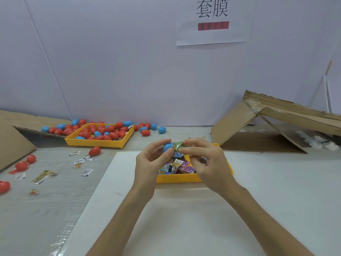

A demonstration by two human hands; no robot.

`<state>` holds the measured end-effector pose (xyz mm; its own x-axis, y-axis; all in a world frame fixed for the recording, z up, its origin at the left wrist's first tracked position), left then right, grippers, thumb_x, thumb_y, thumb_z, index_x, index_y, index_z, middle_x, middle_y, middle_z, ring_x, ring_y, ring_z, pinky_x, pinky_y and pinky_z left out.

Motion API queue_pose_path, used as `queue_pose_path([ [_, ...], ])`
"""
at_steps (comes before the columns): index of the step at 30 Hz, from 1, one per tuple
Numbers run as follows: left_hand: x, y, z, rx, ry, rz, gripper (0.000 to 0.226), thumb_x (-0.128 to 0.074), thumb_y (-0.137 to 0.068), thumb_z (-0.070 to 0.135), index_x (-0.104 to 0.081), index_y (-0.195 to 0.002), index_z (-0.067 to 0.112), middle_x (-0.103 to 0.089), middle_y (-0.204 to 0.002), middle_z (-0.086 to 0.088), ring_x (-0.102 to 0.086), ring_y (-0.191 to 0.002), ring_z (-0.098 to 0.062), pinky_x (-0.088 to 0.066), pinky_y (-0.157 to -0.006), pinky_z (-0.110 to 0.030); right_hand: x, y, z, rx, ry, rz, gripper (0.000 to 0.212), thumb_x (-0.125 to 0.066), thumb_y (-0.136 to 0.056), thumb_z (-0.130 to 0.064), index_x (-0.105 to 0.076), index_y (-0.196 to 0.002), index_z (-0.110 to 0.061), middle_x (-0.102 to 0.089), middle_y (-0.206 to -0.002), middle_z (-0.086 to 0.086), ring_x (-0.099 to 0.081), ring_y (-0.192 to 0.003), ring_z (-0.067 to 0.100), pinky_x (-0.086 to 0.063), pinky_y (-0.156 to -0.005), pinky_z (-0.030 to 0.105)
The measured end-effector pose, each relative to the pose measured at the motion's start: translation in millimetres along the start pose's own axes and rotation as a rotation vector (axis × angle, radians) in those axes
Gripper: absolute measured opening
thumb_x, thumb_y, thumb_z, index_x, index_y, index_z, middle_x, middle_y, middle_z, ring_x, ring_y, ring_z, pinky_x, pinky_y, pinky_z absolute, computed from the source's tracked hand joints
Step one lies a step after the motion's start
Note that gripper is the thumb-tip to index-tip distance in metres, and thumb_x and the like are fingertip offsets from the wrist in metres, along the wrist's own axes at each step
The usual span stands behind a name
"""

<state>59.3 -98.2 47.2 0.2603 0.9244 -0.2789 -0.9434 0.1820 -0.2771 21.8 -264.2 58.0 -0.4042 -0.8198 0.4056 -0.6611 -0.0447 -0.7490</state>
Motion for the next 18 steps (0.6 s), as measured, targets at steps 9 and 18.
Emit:
queue_pose_path([
  [9, 1, 0, -1, 0.013, -0.012, -0.002, 0.03, -0.071, -0.083, 0.022, -0.073, -0.113, 0.017, -0.077, -0.104, -0.006, -0.074, -0.096, -0.021, -0.057, -0.076, -0.022, 0, 1, -3, 0.025, 0.029, -0.024, 0.04, -0.051, -0.083, 0.005, -0.079, -0.105, -0.014, -0.071, -0.11, -0.005, -0.064, -0.098, 0.001, -0.043, -0.076, 0.008],
  [18, 1, 0, 1, 0.116, 0.13, -0.036, 0.029, -0.073, -0.077, 0.021, -0.076, -0.106, 0.019, -0.076, -0.104, -0.01, -0.073, -0.091, -0.019, -0.057, -0.074, -0.023, 10, 2, -10, -0.1, -0.222, 0.282, 0.034, -0.049, -0.083, 0.009, -0.077, -0.088, -0.011, -0.072, -0.081, -0.005, -0.069, -0.067, 0.017, -0.057, -0.066, 0.033],
])
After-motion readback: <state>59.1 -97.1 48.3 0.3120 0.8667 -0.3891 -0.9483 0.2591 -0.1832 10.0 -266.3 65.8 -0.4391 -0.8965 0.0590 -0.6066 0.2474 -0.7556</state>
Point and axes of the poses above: each hand's wrist, its own y-axis away from the middle knuckle, its own x-axis out of the back of the hand, z = x × y, the point moved 2 cm from there along -y, towards the middle knuckle
